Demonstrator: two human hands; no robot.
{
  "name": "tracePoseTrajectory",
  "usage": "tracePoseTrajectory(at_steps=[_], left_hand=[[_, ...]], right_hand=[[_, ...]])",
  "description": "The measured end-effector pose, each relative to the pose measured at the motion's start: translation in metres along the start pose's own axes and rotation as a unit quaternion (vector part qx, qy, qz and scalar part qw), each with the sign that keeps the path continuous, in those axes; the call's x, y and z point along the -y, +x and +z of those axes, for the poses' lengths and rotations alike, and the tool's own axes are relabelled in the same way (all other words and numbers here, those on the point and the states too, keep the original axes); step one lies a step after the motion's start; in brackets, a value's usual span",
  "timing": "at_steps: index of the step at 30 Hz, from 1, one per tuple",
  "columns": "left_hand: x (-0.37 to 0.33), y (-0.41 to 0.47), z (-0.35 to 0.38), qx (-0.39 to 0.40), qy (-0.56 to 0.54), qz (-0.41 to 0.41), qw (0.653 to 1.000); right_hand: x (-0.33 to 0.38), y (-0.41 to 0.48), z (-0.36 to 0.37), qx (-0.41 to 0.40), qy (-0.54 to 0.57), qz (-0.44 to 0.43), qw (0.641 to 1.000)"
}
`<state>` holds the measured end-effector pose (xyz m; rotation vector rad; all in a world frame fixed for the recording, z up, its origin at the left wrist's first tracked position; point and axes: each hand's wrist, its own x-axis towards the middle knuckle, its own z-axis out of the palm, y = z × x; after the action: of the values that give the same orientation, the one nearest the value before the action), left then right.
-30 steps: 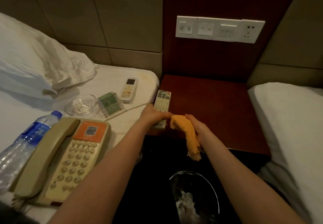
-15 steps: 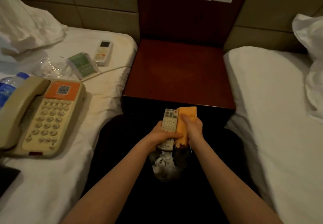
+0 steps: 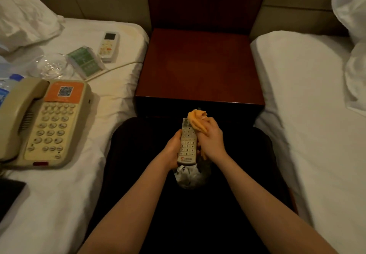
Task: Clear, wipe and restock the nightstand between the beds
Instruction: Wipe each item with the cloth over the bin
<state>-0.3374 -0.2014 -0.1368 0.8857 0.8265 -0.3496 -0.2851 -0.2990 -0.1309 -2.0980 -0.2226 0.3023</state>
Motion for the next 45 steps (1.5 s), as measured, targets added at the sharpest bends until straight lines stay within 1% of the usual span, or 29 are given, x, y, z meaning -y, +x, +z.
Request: tracePoseTrajectory(at_steps=[1,2,4,5,7,8,9,10,11,13,15,17,20,21,22,25,26,27,28,30,31,32,33,35,37,40,42,43,45], left_hand=[[0.001,0.000,0.000,-0.006,0.006,0.000,1.000],[0.002,0.001,0.000,-0.010,0.019,-0.001,1.000],[0.005,0.002,0.001,-0.012,0.053,0.003,0.999],[0.006,0.003,0.002,-0.011,0.066,0.008,0.998],[0.009,0.003,0.003,-0.004,0.079,0.011,0.997],[0.010,0.003,0.003,-0.003,0.085,0.012,0.996],[0.012,0.004,0.002,-0.004,0.095,0.012,0.995],[0.013,0.004,0.002,-0.007,0.107,0.011,0.994],[0.014,0.005,0.001,-0.009,0.117,0.009,0.993],[0.016,0.008,0.001,-0.011,0.117,0.008,0.993],[0.016,0.010,0.000,-0.021,0.088,0.006,0.996],[0.013,0.013,-0.002,-0.025,0.050,0.003,0.998],[0.010,0.019,-0.003,-0.032,0.001,0.005,0.999],[0.010,0.019,-0.005,-0.033,-0.010,0.004,0.999],[0.010,0.019,-0.005,-0.039,-0.015,0.003,0.999],[0.012,0.021,-0.010,-0.042,-0.017,0.010,0.999],[0.011,0.021,-0.009,-0.041,-0.017,0.009,0.999],[0.009,0.021,-0.009,-0.038,-0.019,0.003,0.999],[0.007,0.020,-0.009,-0.035,-0.018,-0.003,0.999],[0.004,0.019,-0.007,-0.038,0.001,-0.007,0.999],[0.004,0.020,-0.008,-0.040,0.021,0.002,0.999],[0.004,0.021,-0.007,-0.037,0.046,0.013,0.998],[0.006,0.022,-0.007,-0.025,0.070,0.017,0.997],[0.009,0.020,-0.005,0.013,0.108,0.017,0.994],[0.013,0.016,-0.003,0.041,0.151,0.018,0.987],[0.014,0.014,-0.004,0.060,0.216,0.004,0.975],[0.013,0.015,-0.005,0.080,0.223,-0.016,0.971],[0.013,0.014,-0.005,0.089,0.226,-0.025,0.970],[0.012,0.011,-0.003,0.095,0.232,-0.029,0.968]], right_hand=[[-0.003,-0.002,0.003,0.019,-0.035,-0.027,0.999],[-0.006,-0.003,0.003,0.018,-0.067,-0.031,0.997],[-0.009,-0.002,0.000,-0.005,-0.104,-0.002,0.995],[-0.009,-0.003,-0.002,-0.016,-0.118,-0.003,0.993],[-0.005,-0.008,-0.001,-0.014,-0.162,-0.068,0.984],[-0.003,-0.010,0.001,0.009,-0.188,-0.106,0.976],[-0.003,-0.011,0.004,0.047,-0.211,-0.123,0.969],[-0.003,-0.012,0.005,0.080,-0.217,-0.115,0.966],[-0.003,-0.011,0.005,0.097,-0.200,-0.099,0.970],[-0.001,-0.010,0.000,0.102,-0.147,-0.076,0.981],[0.001,-0.014,-0.006,0.111,-0.122,-0.075,0.984],[0.002,-0.019,-0.007,0.125,-0.075,-0.046,0.988],[0.002,-0.021,-0.002,0.080,-0.018,0.008,0.997],[0.002,-0.021,-0.001,0.082,-0.014,0.014,0.996],[0.002,-0.021,-0.001,0.106,-0.015,0.016,0.994],[0.002,-0.020,-0.007,0.220,-0.006,0.038,0.975],[0.003,-0.020,-0.011,0.242,0.006,0.052,0.969],[0.003,-0.019,-0.013,0.246,0.024,0.070,0.967],[0.004,-0.018,-0.015,0.225,0.055,0.090,0.969],[0.004,-0.013,-0.017,0.118,0.114,0.129,0.978],[0.003,-0.009,-0.018,0.061,0.132,0.141,0.979],[0.003,-0.007,-0.019,0.025,0.131,0.137,0.981],[0.003,-0.005,-0.020,0.017,0.112,0.122,0.986],[0.003,-0.007,-0.018,0.073,0.034,0.074,0.994],[-0.001,-0.012,-0.010,0.127,-0.033,0.029,0.991],[-0.005,-0.012,-0.008,0.135,-0.050,0.023,0.989],[-0.010,-0.004,-0.009,0.116,-0.069,0.029,0.990],[-0.014,0.001,-0.008,0.079,-0.069,0.055,0.993],[-0.015,0.005,-0.008,-0.017,-0.052,0.145,0.988]])
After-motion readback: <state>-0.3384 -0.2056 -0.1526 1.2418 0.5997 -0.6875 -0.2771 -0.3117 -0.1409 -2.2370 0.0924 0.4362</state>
